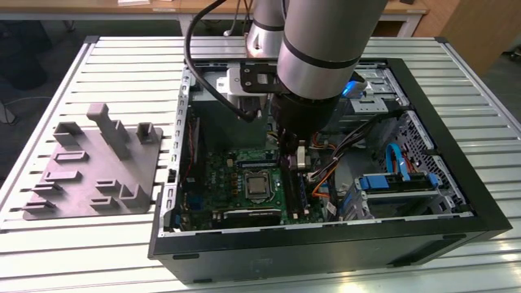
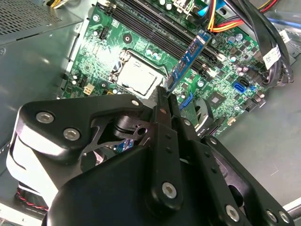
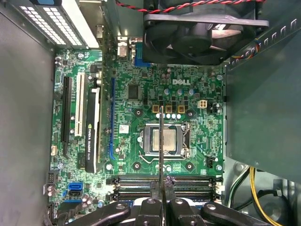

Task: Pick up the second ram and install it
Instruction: 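Insert the second ram into the second slot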

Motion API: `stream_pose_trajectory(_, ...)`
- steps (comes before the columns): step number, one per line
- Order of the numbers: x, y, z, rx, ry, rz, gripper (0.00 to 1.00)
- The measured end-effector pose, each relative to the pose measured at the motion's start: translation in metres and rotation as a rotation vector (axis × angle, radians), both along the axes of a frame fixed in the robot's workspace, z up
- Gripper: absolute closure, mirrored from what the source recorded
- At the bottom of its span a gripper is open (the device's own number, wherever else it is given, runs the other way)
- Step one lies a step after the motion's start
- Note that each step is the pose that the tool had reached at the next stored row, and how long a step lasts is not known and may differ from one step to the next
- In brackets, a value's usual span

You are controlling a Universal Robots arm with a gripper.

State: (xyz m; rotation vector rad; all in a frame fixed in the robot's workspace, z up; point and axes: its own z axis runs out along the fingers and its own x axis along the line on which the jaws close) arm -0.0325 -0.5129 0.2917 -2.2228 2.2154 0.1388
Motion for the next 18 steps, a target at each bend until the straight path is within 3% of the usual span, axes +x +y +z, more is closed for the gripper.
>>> stream_pose_trajectory(5,0.0000,0.0000,-0.0001,0.0000,0.0000,-0.030,0.86)
stream_pose_trajectory(18,0.0000,0.0000,-0.0005,0.0000,0.0000,-0.160,0.86)
